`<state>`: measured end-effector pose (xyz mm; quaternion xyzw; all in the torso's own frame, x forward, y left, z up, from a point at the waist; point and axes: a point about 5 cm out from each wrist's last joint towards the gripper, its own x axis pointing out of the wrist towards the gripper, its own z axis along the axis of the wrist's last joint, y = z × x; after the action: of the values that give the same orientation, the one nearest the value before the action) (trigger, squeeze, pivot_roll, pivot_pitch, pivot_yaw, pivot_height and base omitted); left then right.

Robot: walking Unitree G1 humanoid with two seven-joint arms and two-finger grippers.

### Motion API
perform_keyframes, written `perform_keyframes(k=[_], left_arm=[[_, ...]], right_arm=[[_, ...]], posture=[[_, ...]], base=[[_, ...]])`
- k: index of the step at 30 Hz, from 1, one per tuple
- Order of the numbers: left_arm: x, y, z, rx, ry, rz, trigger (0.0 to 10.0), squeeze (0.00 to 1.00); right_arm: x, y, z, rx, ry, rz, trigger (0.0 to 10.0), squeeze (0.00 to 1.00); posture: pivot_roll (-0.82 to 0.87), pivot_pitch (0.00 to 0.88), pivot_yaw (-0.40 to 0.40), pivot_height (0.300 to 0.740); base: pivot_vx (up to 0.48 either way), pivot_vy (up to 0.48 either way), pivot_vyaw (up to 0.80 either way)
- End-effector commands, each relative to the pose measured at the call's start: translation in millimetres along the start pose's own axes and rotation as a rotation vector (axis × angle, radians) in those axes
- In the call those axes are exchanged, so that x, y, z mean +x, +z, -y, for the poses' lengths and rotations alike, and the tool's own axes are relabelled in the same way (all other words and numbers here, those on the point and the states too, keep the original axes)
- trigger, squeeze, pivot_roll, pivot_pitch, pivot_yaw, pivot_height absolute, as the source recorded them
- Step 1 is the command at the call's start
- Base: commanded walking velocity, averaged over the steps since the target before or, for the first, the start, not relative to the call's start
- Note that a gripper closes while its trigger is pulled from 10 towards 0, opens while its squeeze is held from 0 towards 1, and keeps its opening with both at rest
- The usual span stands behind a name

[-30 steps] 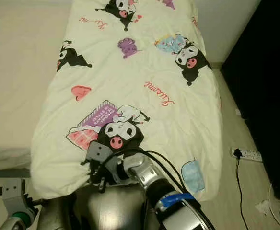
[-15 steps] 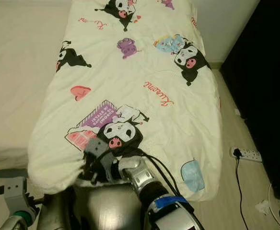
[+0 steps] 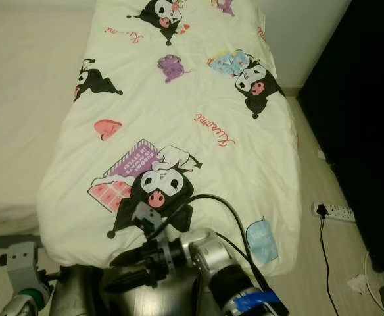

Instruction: Clean up the room

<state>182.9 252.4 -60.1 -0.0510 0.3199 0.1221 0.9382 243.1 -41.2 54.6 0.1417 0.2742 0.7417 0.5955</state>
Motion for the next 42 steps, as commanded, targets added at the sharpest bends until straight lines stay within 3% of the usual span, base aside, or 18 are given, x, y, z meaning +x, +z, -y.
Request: perform_keyframes(k=[1, 2, 3, 5, 6, 7, 8, 9, 12, 14, 19, 35, 42], left_arm=[[-17.9, -46.7, 0.9, 0.017, -0.003, -0.203, 10.0, 0.00], [-19.5, -50.0, 0.0, 0.008, 0.011, -0.219, 10.0, 0.00], [-19.5, -50.0, 0.0, 0.008, 0.011, -0.219, 10.0, 0.00], [-21.4, -54.1, -2.3, -0.008, 0.045, -0.244, 10.0, 0.00], [-21.4, -54.1, -2.3, -0.008, 0.045, -0.244, 10.0, 0.00], [-21.6, -54.5, -4.5, -0.010, 0.070, -0.250, 10.0, 0.00], [-21.6, -54.5, -4.5, -0.010, 0.070, -0.250, 10.0, 0.00], [-21.3, -54.4, -4.9, -0.022, 0.080, -0.257, 10.0, 0.00], [-20.7, -54.2, -5.2, -0.027, 0.093, -0.266, 10.0, 0.00], [-19.9, -53.8, -5.8, -0.034, 0.113, -0.281, 10.0, 0.00], [-18.3, -49.9, -8.2, -0.027, 0.121, -0.268, 10.0, 0.00], [-13.7, -40.7, -12.2, -0.054, 0.169, -0.248, 10.0, 0.00], [-8.2, -24.0, -23.9, -0.099, 0.217, -0.186, 10.0, 0.00]], right_arm=[[-3.0, 9.1, -0.6, 0.003, 0.002, 0.095, 10.0, 1.00], [-12.5, 27.2, 11.1, -0.018, -0.128, 0.224, 10.0, 1.00], [-12.5, 27.2, 11.1, -0.018, -0.128, 0.224, 10.0, 1.00], [-29.8, 51.1, 30.6, 0.005, -0.386, 0.425, 10.0, 0.98], [-29.8, 51.1, 30.6, 0.005, -0.386, 0.425, 10.0, 0.98], [-45.1, 57.6, 44.1, 0.004, -0.625, 0.495, 10.0, 0.00], [-45.1, 57.6, 44.1, 0.004, -0.625, 0.495, 10.0, 0.00], [-59.5, 50.1, 50.7, 0.059, -0.734, 0.552, 10.0, 0.00], [-71.9, 38.8, 55.5, 0.113, -0.833, 0.581, 10.0, 0.00], [-89.2, 15.0, 58.7, 0.212, -0.951, 0.609, 10.0, 0.00], [-100.2, -9.1, 57.8, 0.279, -1.030, 0.587, 10.0, 0.00], [-105.7, -42.5, 57.3, 0.362, -1.164, 0.539, 10.0, 0.00], [-103.6, -46.2, 56.8, 0.364, -1.161, 0.526, 10.0, 0.00]], posture=[[-0.08, 0.108, 0.011, 0.530], [-0.08, 0.104, 0.009, 0.530], [-0.08, 0.104, 0.009, 0.530], [-0.08, 0.100, 0.008, 0.530], [-0.08, 0.100, 0.008, 0.530], [-0.08, 0.098, 0.009, 0.530], [-0.08, 0.098, 0.009, 0.530], [-0.08, 0.083, 0.011, 0.535], [-0.08, 0.073, 0.012, 0.540], [-0.07, 0.067, 0.013, 0.550], [-0.07, 0.056, 0.018, 0.565], [-0.08, 0.042, 0.019, 0.605], [-0.07, 0.044, 0.013, 0.635]], base=[[0.000, 0.000, 0.00], [0.000, 0.000, 0.00], [0.000, 0.000, 0.00], [0.000, 0.000, 0.00], [0.000, 0.000, 0.00], [0.000, 0.000, 0.00], [0.000, 0.000, 0.00], [0.000, 0.000, 0.00], [0.000, 0.000, 0.00], [-0.328, 0.000, 0.00], [-0.220, 0.000, 0.00], [0.000, 0.000, 0.00], [-0.381, 0.000, 0.00]])
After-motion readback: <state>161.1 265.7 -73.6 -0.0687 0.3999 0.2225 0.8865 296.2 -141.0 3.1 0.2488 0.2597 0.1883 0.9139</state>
